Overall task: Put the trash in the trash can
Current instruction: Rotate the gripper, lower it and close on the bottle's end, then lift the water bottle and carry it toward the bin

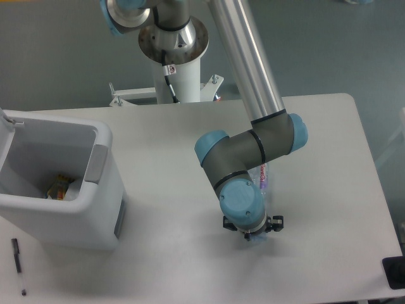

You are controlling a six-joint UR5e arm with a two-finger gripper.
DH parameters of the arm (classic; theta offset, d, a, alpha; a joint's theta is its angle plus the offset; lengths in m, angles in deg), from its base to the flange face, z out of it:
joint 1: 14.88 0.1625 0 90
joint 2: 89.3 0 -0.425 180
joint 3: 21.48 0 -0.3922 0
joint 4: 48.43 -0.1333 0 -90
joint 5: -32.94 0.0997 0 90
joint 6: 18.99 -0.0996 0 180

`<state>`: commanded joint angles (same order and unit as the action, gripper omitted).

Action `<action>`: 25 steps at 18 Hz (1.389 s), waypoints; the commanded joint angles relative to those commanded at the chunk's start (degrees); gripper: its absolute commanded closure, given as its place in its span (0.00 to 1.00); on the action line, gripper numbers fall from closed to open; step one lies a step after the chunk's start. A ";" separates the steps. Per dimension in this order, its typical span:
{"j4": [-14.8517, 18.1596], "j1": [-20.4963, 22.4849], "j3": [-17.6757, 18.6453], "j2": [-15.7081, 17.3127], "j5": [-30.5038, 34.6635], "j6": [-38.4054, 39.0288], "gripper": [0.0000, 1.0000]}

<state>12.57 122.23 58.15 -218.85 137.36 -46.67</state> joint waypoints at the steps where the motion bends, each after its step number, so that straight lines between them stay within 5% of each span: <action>1: 0.00 0.00 0.00 0.35 -0.26 -0.09 0.56; 13: 0.09 3.52 -0.70 8.26 -21.61 0.09 0.56; 18: 0.09 3.60 -1.05 10.19 -23.99 0.09 0.56; 25: 0.00 2.55 -2.37 17.48 -35.67 3.51 0.56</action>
<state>12.57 124.78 55.78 -201.36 101.69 -43.16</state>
